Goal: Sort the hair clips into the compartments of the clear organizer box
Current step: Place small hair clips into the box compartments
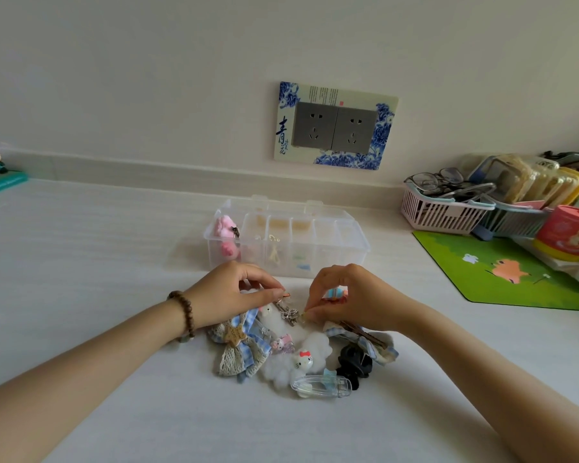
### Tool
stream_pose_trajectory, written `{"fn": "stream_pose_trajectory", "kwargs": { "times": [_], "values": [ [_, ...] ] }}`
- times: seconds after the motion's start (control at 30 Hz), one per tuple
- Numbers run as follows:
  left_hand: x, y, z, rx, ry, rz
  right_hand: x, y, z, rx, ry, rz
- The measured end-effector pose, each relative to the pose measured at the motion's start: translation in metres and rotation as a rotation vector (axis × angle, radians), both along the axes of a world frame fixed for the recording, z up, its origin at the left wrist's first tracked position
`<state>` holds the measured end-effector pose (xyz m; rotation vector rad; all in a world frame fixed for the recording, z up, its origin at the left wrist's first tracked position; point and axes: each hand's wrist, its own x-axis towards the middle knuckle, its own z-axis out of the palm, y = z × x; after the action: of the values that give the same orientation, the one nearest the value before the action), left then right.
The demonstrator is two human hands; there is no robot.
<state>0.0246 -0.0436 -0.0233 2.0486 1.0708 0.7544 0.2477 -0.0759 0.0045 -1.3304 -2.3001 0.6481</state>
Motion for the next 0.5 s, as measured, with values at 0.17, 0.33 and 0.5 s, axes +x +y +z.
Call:
{"fn": "stream_pose_trajectory", "kwargs": {
  "times": [0.17, 0.33, 0.5],
  "values": [
    [-0.001, -0.001, 0.001, 0.049, -0.008, -0.003, 0.001, 0.001, -0.001, 0.005, -0.035, -0.011],
    [-0.006, -0.004, 0.016, 0.628, -0.060, 0.100, -0.002, 0.001, -0.003, -0.067, -0.017, -0.028],
    [-0.015, 0.009, 0.013, 0.778, 0.180, 0.182, -0.003, 0.000, -0.002, -0.088, 0.082, -0.018]
  ]
}}
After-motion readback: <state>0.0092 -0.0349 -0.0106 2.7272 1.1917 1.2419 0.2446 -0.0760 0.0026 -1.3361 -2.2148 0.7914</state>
